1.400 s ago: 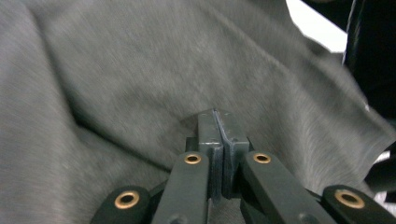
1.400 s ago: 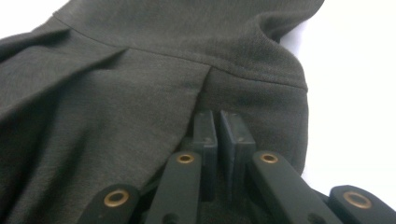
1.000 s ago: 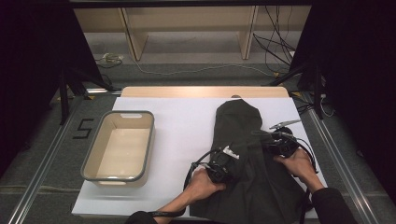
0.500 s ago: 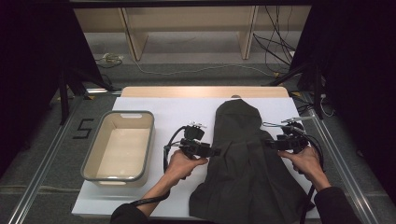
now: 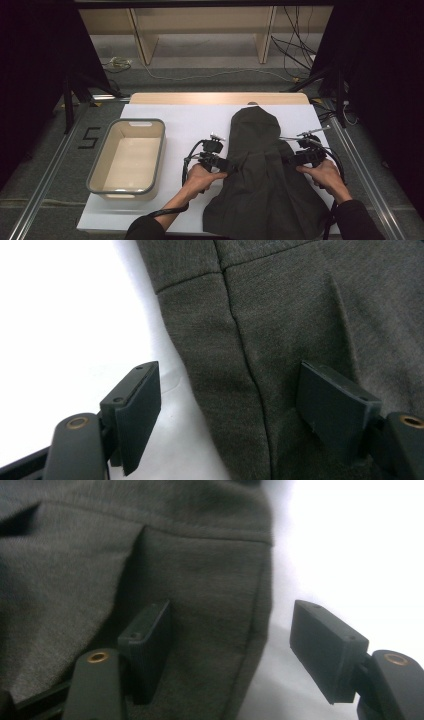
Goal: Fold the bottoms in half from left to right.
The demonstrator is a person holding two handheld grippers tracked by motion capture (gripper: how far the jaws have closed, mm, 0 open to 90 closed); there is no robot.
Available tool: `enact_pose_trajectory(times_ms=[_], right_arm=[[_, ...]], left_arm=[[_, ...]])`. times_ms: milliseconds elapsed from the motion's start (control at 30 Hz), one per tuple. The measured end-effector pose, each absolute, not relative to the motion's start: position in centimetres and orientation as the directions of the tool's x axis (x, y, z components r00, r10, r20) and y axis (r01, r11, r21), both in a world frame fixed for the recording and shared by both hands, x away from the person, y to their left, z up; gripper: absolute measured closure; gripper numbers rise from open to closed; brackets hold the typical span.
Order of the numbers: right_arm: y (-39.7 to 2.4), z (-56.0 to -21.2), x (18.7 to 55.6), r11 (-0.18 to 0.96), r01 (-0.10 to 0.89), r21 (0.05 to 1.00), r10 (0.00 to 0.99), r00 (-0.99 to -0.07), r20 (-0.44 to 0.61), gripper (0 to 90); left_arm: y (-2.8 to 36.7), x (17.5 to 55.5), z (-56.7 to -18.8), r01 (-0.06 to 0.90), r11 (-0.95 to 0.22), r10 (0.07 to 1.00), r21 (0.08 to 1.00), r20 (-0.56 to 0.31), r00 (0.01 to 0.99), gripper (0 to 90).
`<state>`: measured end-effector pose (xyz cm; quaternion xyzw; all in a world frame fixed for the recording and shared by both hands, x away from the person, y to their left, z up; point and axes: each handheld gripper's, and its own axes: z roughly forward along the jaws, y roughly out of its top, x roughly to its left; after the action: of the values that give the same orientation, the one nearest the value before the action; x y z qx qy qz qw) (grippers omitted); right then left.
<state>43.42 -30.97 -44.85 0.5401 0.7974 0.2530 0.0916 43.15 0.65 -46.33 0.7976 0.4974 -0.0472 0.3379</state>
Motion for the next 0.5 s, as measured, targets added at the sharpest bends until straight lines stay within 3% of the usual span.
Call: enact_pose_trajectory(times_ms=[233, 400, 500], right_arm=[[-30.7, -45.8, 43.9, 0.298, 0.838, 0.457, 0.899, -0.408, 0.161, 33.7], [-30.9, -46.3, 44.2, 0.288, 0.849, 0.444, 0.892, -0.406, 0.197, 36.4], [-30.7, -46.3, 44.1, 0.297, 0.844, 0.448, 0.885, -0.419, 0.204, 45.1]], left_arm=[[0.1, 43.7, -47.5, 0.840, -0.270, 0.735, 0.470, -0.464, 0.495, 29.6], [-0.2, 43.6, -47.6, 0.837, -0.254, 0.707, 0.484, -0.498, 0.502, 52.0], [-0.2, 43.3, -47.4, 0.819, -0.262, 0.712, 0.511, -0.471, 0.521, 70.3]])
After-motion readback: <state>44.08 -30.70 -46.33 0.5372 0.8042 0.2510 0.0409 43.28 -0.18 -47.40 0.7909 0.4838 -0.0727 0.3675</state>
